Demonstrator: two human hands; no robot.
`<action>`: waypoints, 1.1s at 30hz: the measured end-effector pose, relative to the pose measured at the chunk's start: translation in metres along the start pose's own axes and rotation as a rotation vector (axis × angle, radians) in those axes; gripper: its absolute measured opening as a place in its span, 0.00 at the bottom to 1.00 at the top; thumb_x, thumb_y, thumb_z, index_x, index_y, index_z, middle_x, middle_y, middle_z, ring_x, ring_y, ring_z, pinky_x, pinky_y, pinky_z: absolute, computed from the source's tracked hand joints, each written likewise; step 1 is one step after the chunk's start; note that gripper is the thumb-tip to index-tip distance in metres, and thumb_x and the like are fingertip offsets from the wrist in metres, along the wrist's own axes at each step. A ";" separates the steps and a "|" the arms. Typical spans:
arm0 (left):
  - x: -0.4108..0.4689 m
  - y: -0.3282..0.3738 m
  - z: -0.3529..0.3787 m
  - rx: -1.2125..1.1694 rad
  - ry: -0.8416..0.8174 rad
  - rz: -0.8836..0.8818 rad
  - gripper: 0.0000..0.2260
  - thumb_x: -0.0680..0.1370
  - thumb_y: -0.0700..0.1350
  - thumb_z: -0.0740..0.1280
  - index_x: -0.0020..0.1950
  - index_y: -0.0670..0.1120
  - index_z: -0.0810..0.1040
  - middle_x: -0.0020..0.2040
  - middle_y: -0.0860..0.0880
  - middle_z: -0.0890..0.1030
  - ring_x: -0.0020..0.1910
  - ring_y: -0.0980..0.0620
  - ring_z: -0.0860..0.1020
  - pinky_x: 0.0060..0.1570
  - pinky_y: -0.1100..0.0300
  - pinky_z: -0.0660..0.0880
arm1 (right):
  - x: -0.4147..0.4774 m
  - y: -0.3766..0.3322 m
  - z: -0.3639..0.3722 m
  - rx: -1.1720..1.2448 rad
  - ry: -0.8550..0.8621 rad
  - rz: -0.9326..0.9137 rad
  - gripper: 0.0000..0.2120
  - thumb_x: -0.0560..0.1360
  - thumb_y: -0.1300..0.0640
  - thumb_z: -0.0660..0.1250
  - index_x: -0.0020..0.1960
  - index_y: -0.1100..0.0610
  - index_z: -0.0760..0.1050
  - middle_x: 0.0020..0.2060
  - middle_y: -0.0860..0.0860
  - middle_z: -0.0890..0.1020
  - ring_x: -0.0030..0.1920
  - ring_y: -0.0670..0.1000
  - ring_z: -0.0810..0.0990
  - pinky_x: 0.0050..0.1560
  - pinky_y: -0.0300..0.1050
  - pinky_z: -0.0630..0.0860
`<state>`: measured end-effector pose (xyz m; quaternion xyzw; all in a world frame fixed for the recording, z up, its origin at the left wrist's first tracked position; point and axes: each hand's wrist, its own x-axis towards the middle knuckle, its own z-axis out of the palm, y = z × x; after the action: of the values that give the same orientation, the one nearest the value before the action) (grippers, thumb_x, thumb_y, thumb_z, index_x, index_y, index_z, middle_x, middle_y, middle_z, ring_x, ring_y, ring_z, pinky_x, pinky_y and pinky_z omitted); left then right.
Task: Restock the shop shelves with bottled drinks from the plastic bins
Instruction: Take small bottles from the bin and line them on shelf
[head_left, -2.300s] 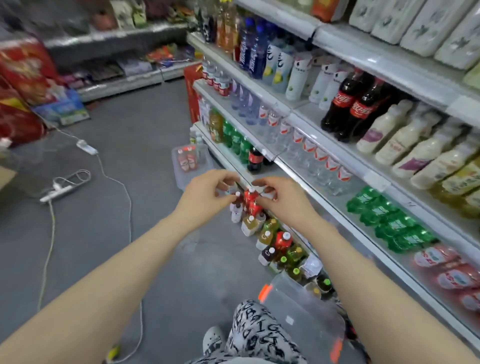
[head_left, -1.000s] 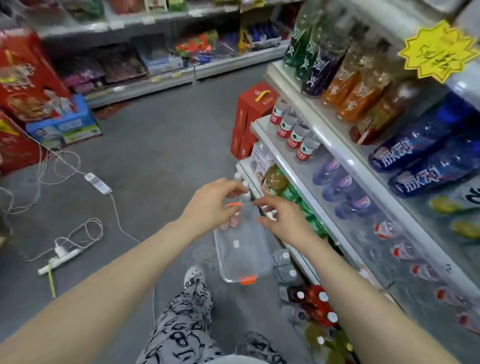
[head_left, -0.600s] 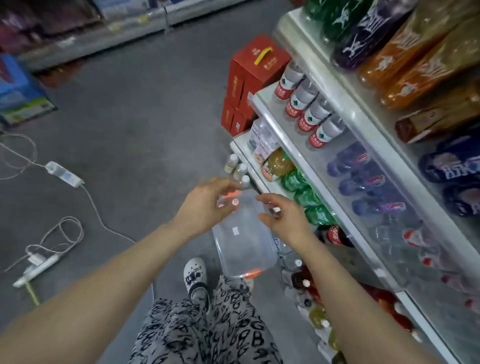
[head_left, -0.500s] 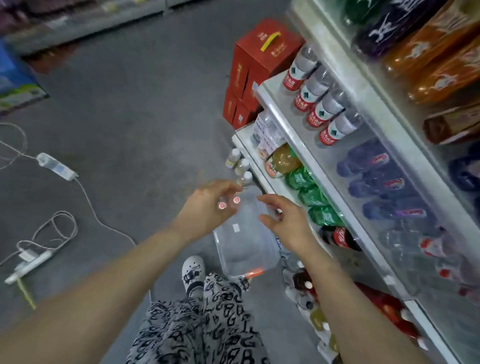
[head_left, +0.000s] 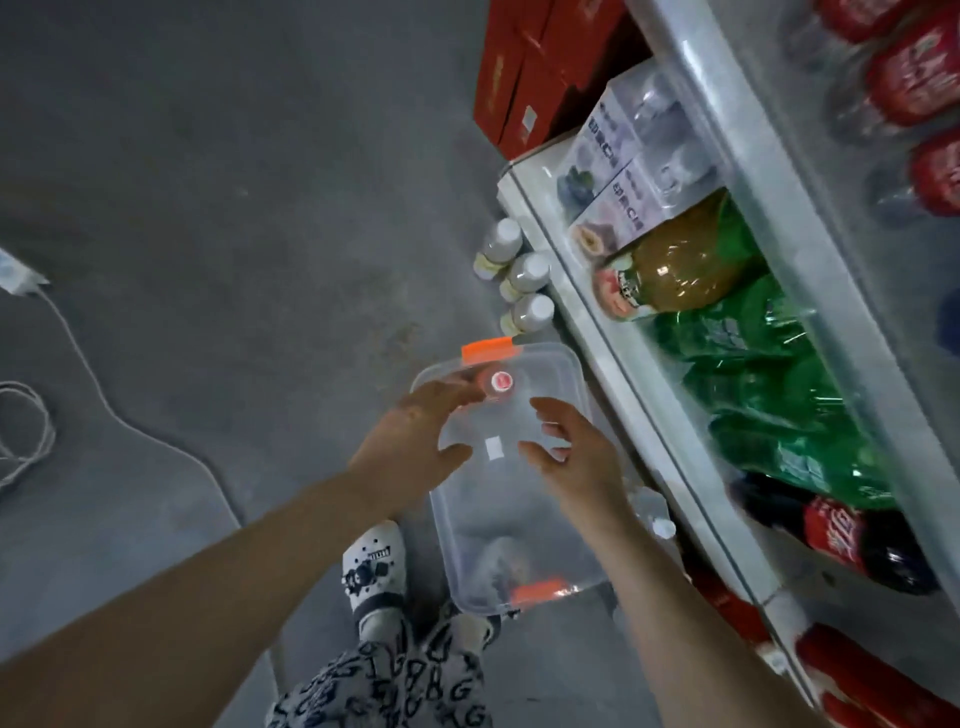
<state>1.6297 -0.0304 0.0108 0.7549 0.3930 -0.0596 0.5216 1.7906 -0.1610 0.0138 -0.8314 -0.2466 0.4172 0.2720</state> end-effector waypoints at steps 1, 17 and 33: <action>0.014 -0.010 0.010 0.002 -0.016 0.003 0.28 0.72 0.38 0.74 0.70 0.51 0.73 0.68 0.50 0.75 0.65 0.46 0.75 0.64 0.47 0.72 | 0.013 0.014 0.009 -0.003 0.003 0.008 0.22 0.74 0.62 0.74 0.63 0.46 0.75 0.57 0.42 0.79 0.54 0.43 0.78 0.56 0.42 0.77; 0.142 -0.112 0.115 0.346 -0.045 0.041 0.31 0.78 0.45 0.68 0.78 0.55 0.61 0.75 0.54 0.68 0.72 0.49 0.68 0.69 0.55 0.66 | 0.150 0.138 0.104 0.064 -0.009 -0.018 0.22 0.73 0.53 0.76 0.65 0.46 0.76 0.58 0.41 0.82 0.58 0.41 0.79 0.62 0.47 0.76; 0.149 -0.115 0.114 0.408 -0.093 0.109 0.27 0.77 0.44 0.67 0.75 0.57 0.66 0.72 0.52 0.73 0.70 0.47 0.71 0.65 0.53 0.69 | 0.148 0.146 0.104 0.051 0.086 -0.065 0.11 0.79 0.48 0.69 0.60 0.49 0.78 0.51 0.43 0.83 0.52 0.48 0.82 0.54 0.49 0.79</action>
<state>1.6922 -0.0297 -0.2003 0.8614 0.3067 -0.1445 0.3782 1.8102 -0.1476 -0.2175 -0.8329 -0.2507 0.3783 0.3169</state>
